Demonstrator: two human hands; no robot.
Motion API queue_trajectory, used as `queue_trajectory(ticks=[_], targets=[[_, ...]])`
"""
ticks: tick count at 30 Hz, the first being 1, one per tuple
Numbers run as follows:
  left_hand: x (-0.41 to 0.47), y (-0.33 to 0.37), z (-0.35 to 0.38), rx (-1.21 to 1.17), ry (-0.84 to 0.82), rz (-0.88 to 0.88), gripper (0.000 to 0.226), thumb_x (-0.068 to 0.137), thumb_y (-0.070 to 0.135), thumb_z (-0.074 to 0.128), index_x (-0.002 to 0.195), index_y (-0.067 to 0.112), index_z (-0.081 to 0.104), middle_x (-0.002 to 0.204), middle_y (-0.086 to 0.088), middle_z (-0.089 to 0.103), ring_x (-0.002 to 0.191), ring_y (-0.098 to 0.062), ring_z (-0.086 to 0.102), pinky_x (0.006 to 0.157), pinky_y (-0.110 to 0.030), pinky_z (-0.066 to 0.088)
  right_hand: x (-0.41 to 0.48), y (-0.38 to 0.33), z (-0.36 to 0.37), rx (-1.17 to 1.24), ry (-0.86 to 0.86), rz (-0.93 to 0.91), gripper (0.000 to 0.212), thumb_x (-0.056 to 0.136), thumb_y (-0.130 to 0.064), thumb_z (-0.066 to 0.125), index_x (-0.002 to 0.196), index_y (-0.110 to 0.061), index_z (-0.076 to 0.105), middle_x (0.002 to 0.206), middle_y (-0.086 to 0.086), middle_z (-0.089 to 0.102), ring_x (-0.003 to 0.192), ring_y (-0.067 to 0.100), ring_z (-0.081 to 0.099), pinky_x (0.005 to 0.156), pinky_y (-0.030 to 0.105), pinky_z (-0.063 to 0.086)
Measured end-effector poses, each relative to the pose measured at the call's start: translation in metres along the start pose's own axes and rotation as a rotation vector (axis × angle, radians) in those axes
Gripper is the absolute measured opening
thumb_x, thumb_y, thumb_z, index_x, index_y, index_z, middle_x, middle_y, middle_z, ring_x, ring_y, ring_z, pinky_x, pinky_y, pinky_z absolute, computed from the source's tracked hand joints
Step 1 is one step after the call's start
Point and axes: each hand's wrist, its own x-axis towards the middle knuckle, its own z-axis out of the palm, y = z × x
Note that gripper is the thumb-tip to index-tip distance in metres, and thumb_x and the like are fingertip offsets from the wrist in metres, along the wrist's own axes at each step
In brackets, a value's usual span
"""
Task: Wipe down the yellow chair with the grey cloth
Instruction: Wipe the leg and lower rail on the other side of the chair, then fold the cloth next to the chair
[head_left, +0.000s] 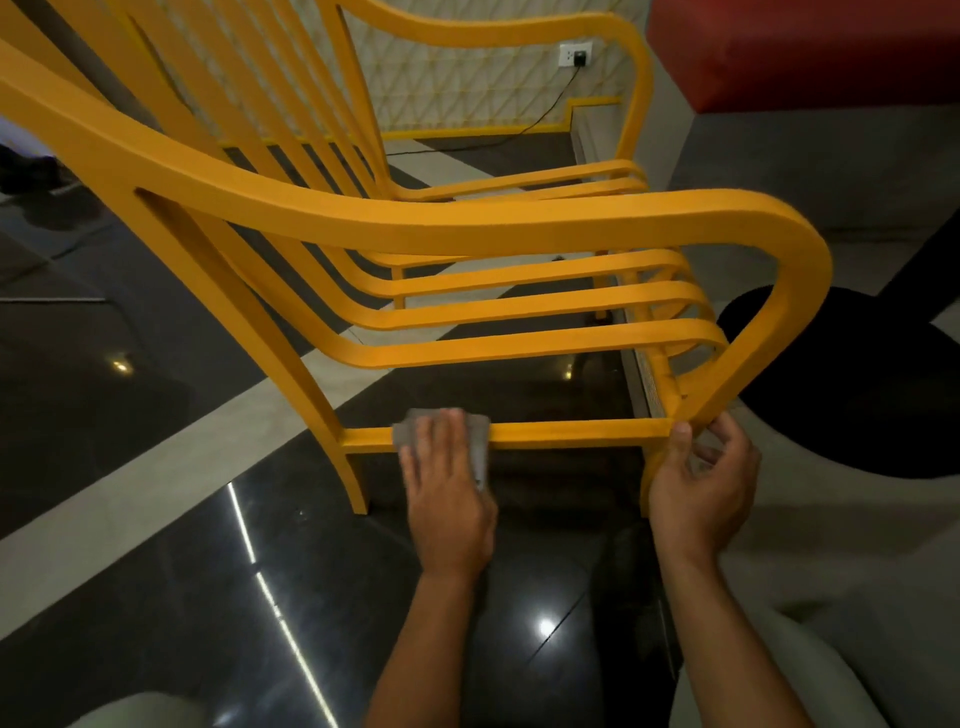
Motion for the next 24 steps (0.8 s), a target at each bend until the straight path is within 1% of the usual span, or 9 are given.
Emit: queue_trajectory(ticks=[3,6,9,11,15,18,20,22,24], targets=[[0.013,-0.044,-0.026,-0.071,-0.01,-0.266,0.094,0.094,0.009,0.066,0.17,0.013,0.01,0.179,-0.008,0.011,0.165,-0.027,0.002,0.133,-0.056,0.01,-0.002,-0.007,0.002,-0.09,-0.012,0.054,0.037,0.1,-0.033,0.064,0.136,-0.024,0.059,0.137,0.005,0.061,0.117,0.022,0.064,0.097,0.052,0.055],[0.031,-0.043,-0.058,-0.098,-0.178,-0.36,0.086,0.1,0.012,0.062,0.169,0.009,0.01,0.179,-0.012,0.009,0.165,-0.028,0.004,0.132,-0.056,0.017,-0.001,-0.033,0.001,-0.253,-0.094,0.216,0.041,0.096,-0.032,0.065,0.135,-0.021,0.06,0.138,0.01,0.063,0.126,0.037,0.061,0.104,0.055,0.05],[0.051,-0.013,-0.1,-0.089,-0.392,-0.507,0.06,0.102,0.013,0.059,0.158,0.009,0.038,0.155,-0.024,0.049,0.142,-0.044,0.051,0.11,-0.058,0.05,-0.011,-0.069,-0.015,-0.546,-0.417,0.34,0.028,0.095,-0.035,0.06,0.119,-0.021,0.067,0.121,0.01,0.069,0.118,0.039,0.063,0.104,0.051,0.049],[0.068,0.004,-0.142,-0.15,-0.52,-0.588,0.04,0.107,0.018,0.05,0.146,0.009,0.052,0.133,-0.023,0.066,0.117,-0.04,0.066,0.099,-0.049,0.055,-0.024,-0.103,-0.033,-0.582,-0.69,0.386,0.025,0.098,-0.034,0.06,0.117,-0.025,0.073,0.122,0.006,0.073,0.116,0.033,0.066,0.105,0.045,0.05],[0.074,0.032,-0.24,-0.373,-0.729,-0.488,0.038,0.113,0.032,0.044,0.128,0.006,0.068,0.125,-0.018,0.072,0.106,-0.029,0.067,0.071,-0.029,0.047,-0.058,-0.181,-0.061,-0.398,-1.073,0.434,0.024,0.097,-0.028,0.07,0.121,-0.027,0.072,0.127,0.0,0.074,0.122,0.02,0.067,0.106,0.038,0.052],[0.065,0.059,-0.326,-0.463,-0.946,-0.382,0.028,0.112,0.028,0.049,0.13,0.018,0.068,0.123,-0.004,0.072,0.112,-0.018,0.068,0.082,-0.023,0.054,-0.073,-0.248,-0.085,-0.35,-1.237,0.394,0.059,0.092,-0.05,0.073,0.144,-0.028,0.058,0.14,-0.008,0.064,0.131,0.015,0.061,0.101,0.03,0.053],[0.067,0.076,-0.384,-0.416,-1.051,-0.313,0.02,0.111,0.026,0.052,0.114,0.024,0.072,0.104,0.004,0.074,0.097,-0.012,0.069,0.077,-0.016,0.056,-0.068,-0.302,-0.102,-0.351,-1.366,0.337,0.079,0.085,-0.063,0.074,0.153,-0.032,0.048,0.149,-0.012,0.056,0.139,0.015,0.055,0.109,0.031,0.048],[0.067,0.092,-0.429,-0.357,-1.107,-0.2,0.018,0.108,0.027,0.057,0.098,0.026,0.071,0.087,0.008,0.07,0.091,-0.012,0.067,0.08,-0.024,0.056,-0.063,-0.345,-0.117,-0.39,-1.435,0.275,0.099,0.08,-0.063,0.078,0.163,-0.034,0.032,0.156,-0.01,0.049,0.145,0.016,0.049,0.111,0.029,0.043],[0.071,0.107,-0.476,-0.382,-1.134,-0.171,0.017,0.106,0.032,0.062,0.106,0.024,0.076,0.097,0.002,0.077,0.095,-0.013,0.071,0.094,-0.04,0.057,-0.051,-0.393,-0.131,-0.385,-1.453,0.225,0.105,0.079,-0.053,0.085,0.164,-0.037,0.026,0.156,-0.009,0.048,0.145,0.015,0.048,0.109,0.027,0.042]])
